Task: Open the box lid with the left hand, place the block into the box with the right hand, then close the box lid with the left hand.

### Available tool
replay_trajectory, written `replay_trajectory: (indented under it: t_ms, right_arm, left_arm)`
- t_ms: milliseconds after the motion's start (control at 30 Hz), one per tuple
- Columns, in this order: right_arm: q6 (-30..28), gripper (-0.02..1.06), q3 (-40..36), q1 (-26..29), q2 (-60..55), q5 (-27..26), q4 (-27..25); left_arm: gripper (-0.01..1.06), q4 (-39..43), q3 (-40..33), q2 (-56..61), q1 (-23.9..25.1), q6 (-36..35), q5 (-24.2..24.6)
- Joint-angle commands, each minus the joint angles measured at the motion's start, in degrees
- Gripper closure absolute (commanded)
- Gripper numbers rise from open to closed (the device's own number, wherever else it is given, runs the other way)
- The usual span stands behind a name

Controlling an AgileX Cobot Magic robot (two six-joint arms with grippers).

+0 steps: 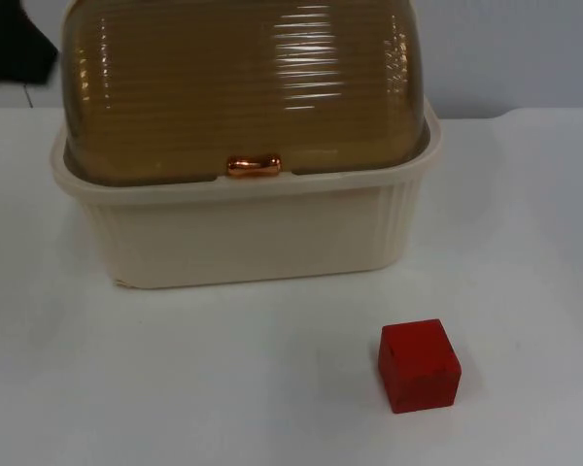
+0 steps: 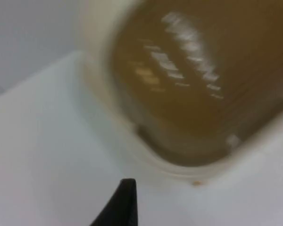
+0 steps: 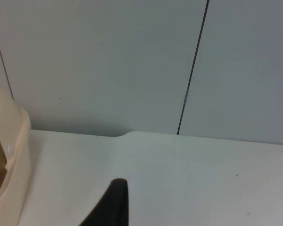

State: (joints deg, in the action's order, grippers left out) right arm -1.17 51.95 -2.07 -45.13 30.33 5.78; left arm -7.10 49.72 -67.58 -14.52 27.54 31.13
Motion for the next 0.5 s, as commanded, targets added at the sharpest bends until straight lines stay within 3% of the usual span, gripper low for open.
replay_trajectory:
  t_ms: [0, 33, 67, 233, 267, 400, 433, 467]
  right_arm:
    - [-0.34, 0.00, 0.31, 0.10, 0.29, -0.61, 0.81]
    - [-0.34, 0.00, 0.31, 0.10, 0.29, -0.49, 1.76]
    - [-0.34, 0.00, 0.31, 0.10, 0.29, -0.49, 1.76]
    - [-0.34, 0.00, 0.31, 0.10, 0.29, 0.01, 2.02]
    - [-0.34, 0.00, 0.31, 0.10, 0.29, 0.01, 2.02]
    - [-0.34, 0.00, 0.31, 0.10, 0.29, -0.01, 2.92]
    - [-0.34, 0.00, 0.31, 0.10, 0.29, -0.01, 2.92]
    - [-0.34, 0.00, 0.31, 0.10, 0.29, -0.01, 2.92]
  left_arm:
    - [0.02, 0.64, 0.23, -1.85, -2.99, 2.31, 1.25]
    - [0.02, 3.67, 0.23, -3.58, -6.19, 3.91, 1.86]
    - [0.02, 3.67, 0.23, -3.58, -6.19, 3.91, 1.86]
    - [0.02, 26.11, 0.23, -8.84, -18.47, 2.79, 1.55]
    - [0.02, 26.11, 0.23, -8.84, -18.47, 2.79, 1.55]
    - [0.02, 46.97, 0.23, -13.05, -26.32, -12.76, -1.58]
    - [0.02, 46.97, 0.23, -13.05, -26.32, -12.76, -1.58]
    - [0.02, 52.44, 0.23, -14.49, -28.10, -20.38, -1.87]
